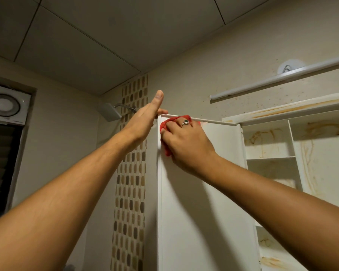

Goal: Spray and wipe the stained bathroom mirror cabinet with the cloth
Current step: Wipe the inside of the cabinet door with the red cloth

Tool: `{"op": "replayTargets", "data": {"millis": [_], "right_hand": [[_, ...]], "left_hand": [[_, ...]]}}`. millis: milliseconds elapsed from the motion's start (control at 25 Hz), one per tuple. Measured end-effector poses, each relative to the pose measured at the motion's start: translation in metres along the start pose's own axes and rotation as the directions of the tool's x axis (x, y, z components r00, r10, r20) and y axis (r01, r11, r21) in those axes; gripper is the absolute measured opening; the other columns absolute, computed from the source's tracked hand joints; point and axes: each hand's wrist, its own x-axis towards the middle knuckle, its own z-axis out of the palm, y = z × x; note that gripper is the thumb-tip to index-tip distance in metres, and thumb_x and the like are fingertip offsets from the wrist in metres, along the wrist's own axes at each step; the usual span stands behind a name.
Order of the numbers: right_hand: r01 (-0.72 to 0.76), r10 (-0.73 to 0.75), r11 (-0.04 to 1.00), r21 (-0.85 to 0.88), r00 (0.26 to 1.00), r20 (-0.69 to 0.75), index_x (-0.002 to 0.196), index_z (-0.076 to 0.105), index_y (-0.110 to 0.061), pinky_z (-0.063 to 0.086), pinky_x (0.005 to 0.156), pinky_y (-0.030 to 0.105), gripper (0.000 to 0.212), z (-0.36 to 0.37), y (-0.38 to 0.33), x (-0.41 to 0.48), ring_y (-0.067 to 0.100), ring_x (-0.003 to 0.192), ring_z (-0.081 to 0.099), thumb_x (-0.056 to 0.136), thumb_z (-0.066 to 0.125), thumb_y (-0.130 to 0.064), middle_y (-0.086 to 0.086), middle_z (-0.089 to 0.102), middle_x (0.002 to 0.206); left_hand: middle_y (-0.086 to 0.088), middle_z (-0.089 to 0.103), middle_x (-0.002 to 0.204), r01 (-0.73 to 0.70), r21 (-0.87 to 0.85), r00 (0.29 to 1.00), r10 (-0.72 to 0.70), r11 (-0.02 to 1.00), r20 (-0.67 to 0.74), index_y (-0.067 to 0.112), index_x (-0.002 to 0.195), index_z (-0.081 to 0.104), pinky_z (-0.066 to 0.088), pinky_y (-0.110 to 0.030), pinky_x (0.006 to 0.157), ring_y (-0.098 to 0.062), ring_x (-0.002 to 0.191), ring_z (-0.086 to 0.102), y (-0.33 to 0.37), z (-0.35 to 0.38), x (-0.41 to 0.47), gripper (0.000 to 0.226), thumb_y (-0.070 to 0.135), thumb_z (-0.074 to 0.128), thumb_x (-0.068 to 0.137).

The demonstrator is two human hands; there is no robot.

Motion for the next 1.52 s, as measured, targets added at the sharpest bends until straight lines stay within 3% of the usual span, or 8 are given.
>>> {"op": "replayTargets", "data": {"millis": [320, 480, 600, 720, 880, 1160, 1360, 1520], "right_hand": [[-0.62, 0.514, 0.456, 0.638, 0.769, 0.379, 0.089, 0.076, -0.023, 0.059, 0.056, 0.037, 0.016, -0.007, 0.071, -0.015, 0.027, 0.065, 0.073, 0.087, 0.062, -0.014, 0.002, 0.074, 0.079], [-0.386, 0.38, 0.762, 0.52, 0.917, 0.123, 0.102, 0.079, -0.025, 0.05, 0.08, 0.036, 0.038, -0.001, 0.032, 0.011, 0.03, 0.095, 0.067, 0.076, 0.052, -0.03, 0.002, 0.075, 0.098], [-0.257, 0.366, 0.618, 0.743, 0.931, 0.018, 0.126, 0.074, -0.023, 0.047, 0.105, 0.041, 0.051, 0.022, 0.027, -0.022, 0.023, 0.123, 0.059, 0.08, 0.052, -0.018, -0.001, 0.071, 0.129], [-0.53, 0.672, 0.303, 0.792, 0.708, 0.217, 0.148, 0.058, -0.02, 0.046, 0.114, 0.042, 0.067, 0.055, 0.044, -0.073, 0.027, 0.137, 0.051, 0.087, 0.057, 0.006, 0.003, 0.057, 0.15], [-0.533, 0.777, 0.238, 0.812, 0.606, 0.171, 0.147, 0.058, -0.024, 0.046, 0.114, 0.044, 0.065, 0.06, -0.022, -0.076, 0.023, 0.136, 0.051, 0.087, 0.065, 0.002, -0.002, 0.059, 0.146], [-0.328, 0.397, 0.803, 0.497, 0.917, -0.037, 0.155, 0.045, -0.028, 0.037, 0.116, 0.047, 0.069, 0.053, -0.023, -0.054, 0.023, 0.144, 0.041, 0.091, 0.071, -0.03, -0.005, 0.047, 0.156], [-0.646, 0.709, 0.555, 0.524, 0.697, 0.108, 0.142, 0.058, -0.027, 0.039, 0.109, 0.048, 0.065, 0.046, -0.026, -0.041, 0.029, 0.129, 0.046, 0.08, 0.076, -0.019, -0.002, 0.054, 0.142], [-0.324, 0.441, 0.779, 0.536, 0.892, -0.101, 0.135, 0.061, -0.023, 0.043, 0.105, 0.048, 0.06, 0.041, -0.047, -0.035, 0.026, 0.125, 0.053, 0.078, 0.08, -0.025, -0.001, 0.064, 0.133]], "left_hand": [[0.008, 0.058, 0.146, 0.014, 0.049, 1.0, -0.015, 0.999, 0.025, 0.024, 0.153, 0.042, 0.026, -0.054, 0.12, -0.016, 0.134, 0.05, 0.009, -0.003, -0.004, 0.114, 0.098, 0.02, 0.069], [0.006, 0.057, 0.147, 0.007, 0.039, 1.0, -0.008, 0.999, 0.016, 0.024, 0.157, 0.036, 0.026, -0.056, 0.122, -0.018, 0.137, 0.049, 0.012, -0.002, -0.007, 0.126, 0.105, 0.022, 0.062], [0.006, 0.055, 0.149, 0.001, 0.021, 1.0, -0.002, 1.0, 0.009, 0.025, 0.155, 0.039, 0.027, -0.058, 0.121, -0.019, 0.14, 0.048, 0.01, 0.0, -0.008, 0.133, 0.11, 0.024, 0.055], [0.006, 0.055, 0.149, 0.017, 0.024, 1.0, -0.017, 1.0, -0.001, 0.027, 0.15, 0.047, 0.028, -0.06, 0.121, -0.02, 0.138, 0.048, 0.009, 0.002, -0.008, 0.128, 0.109, 0.023, 0.055], [0.007, 0.056, 0.147, 0.03, 0.027, 0.999, -0.029, 0.999, -0.022, 0.028, 0.143, 0.053, 0.029, -0.054, 0.119, -0.014, 0.131, 0.05, 0.011, 0.006, -0.009, 0.121, 0.108, 0.022, 0.059], [0.008, 0.053, 0.151, 0.045, 0.024, 0.999, -0.045, 0.999, -0.007, 0.041, 0.133, 0.053, 0.029, -0.043, 0.101, -0.017, 0.134, 0.046, 0.004, 0.005, -0.006, 0.083, 0.094, 0.021, 0.078], [0.005, 0.052, 0.152, 0.046, 0.009, 0.999, -0.046, 0.999, -0.01, 0.026, 0.15, 0.046, 0.027, -0.048, 0.112, -0.021, 0.142, 0.044, 0.002, 0.005, -0.002, 0.1, 0.091, 0.021, 0.079], [0.004, 0.05, 0.155, 0.035, 0.022, 0.999, -0.035, 0.999, -0.009, 0.033, 0.145, 0.049, 0.025, -0.051, 0.114, -0.021, 0.144, 0.041, -0.001, 0.004, -0.002, 0.091, 0.09, 0.019, 0.081]]}}
